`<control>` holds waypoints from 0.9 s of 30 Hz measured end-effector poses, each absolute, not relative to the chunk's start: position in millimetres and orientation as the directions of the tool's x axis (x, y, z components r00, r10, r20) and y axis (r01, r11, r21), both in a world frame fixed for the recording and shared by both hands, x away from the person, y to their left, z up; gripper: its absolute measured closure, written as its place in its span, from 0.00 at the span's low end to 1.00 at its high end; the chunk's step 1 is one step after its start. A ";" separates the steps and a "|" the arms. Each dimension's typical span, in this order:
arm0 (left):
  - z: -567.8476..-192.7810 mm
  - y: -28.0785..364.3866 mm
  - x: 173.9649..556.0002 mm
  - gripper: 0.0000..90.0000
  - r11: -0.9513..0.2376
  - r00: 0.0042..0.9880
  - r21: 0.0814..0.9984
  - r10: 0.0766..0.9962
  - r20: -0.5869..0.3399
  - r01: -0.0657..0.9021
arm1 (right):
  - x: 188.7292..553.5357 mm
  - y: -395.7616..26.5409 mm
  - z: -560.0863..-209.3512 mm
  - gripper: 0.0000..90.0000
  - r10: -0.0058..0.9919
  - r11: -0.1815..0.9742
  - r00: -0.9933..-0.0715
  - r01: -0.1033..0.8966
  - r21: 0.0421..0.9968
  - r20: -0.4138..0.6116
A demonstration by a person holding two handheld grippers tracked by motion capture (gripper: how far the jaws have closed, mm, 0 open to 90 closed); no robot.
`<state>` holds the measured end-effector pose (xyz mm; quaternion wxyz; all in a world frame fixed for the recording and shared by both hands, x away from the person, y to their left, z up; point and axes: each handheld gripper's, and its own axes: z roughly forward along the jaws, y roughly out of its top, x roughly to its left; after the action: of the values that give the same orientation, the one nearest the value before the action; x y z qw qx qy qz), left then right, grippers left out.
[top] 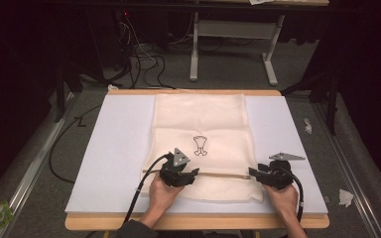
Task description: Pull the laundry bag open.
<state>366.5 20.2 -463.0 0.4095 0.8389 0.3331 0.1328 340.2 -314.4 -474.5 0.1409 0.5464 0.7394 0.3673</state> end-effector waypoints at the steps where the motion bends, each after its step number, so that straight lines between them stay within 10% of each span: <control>1: -463.3 7.8 366.6 0.51 -0.462 0.759 0.770 0.650 -0.044 0.440 | 339.3 -311.6 -474.4 0.70 0.908 0.152 -0.376 0.704 0.693 0.183; 7: -464.7 -26.0 369.0 0.52 -0.511 0.800 0.746 0.598 -0.050 0.428 | 339.3 -311.4 -474.4 0.94 0.905 0.192 -0.399 0.696 0.692 0.150; 27: -462.0 -110.5 356.2 0.64 -0.581 0.902 0.732 0.419 -0.104 0.355 | 333.5 -312.5 -454.2 0.98 0.877 0.197 -0.454 0.643 0.740 0.161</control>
<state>356.2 -110.5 -462.0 0.4024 0.8882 0.2179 0.0403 333.5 -312.5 -454.2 0.1500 0.5007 0.7589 0.3884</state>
